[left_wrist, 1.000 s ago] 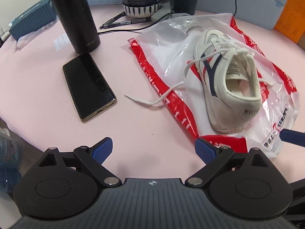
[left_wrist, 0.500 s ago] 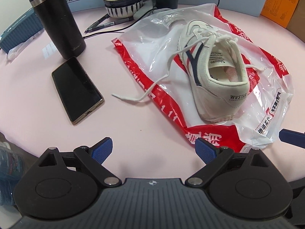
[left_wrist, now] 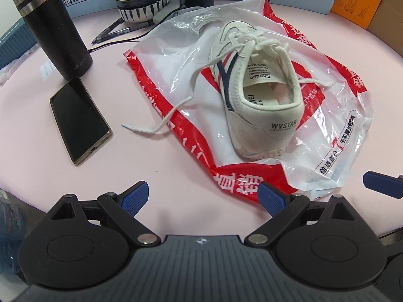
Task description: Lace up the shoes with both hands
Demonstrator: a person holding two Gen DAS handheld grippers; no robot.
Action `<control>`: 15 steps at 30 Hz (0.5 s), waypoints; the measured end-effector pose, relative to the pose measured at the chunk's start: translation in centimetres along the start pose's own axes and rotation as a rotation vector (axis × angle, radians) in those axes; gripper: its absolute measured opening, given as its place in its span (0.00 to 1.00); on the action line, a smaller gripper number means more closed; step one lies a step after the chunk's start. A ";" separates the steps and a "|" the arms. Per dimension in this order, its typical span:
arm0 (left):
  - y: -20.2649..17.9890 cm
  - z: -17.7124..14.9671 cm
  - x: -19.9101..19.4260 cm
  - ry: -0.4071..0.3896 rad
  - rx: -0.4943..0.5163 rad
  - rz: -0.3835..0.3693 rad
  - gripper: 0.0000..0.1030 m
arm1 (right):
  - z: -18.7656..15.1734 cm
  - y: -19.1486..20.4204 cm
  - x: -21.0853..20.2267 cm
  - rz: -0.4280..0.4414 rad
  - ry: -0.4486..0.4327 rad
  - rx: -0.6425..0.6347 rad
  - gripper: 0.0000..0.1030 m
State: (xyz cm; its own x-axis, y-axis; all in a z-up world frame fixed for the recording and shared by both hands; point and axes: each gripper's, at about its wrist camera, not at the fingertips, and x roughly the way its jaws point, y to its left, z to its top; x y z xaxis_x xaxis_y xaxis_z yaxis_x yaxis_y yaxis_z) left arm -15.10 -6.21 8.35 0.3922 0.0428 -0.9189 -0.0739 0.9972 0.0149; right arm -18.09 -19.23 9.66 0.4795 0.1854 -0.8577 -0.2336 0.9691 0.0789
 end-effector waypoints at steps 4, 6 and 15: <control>-0.7 0.2 -0.1 -0.006 0.012 0.003 0.90 | 0.1 -0.1 -0.1 -0.006 -0.001 -0.013 1.00; -1.1 0.2 -0.2 -0.007 0.022 0.006 0.90 | 0.1 -0.2 -0.1 -0.004 0.002 -0.018 1.00; -2.4 0.1 -0.3 0.010 0.045 -0.028 0.90 | -0.2 -0.6 -0.2 -0.005 0.010 -0.004 1.00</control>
State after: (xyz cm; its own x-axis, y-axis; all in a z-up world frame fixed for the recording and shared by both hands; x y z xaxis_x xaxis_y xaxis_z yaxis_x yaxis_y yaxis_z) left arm -14.94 -8.57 8.66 0.3841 0.0143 -0.9232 -0.0212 0.9998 0.0067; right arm -18.19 -19.85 9.67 0.4723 0.1790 -0.8631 -0.2346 0.9694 0.0727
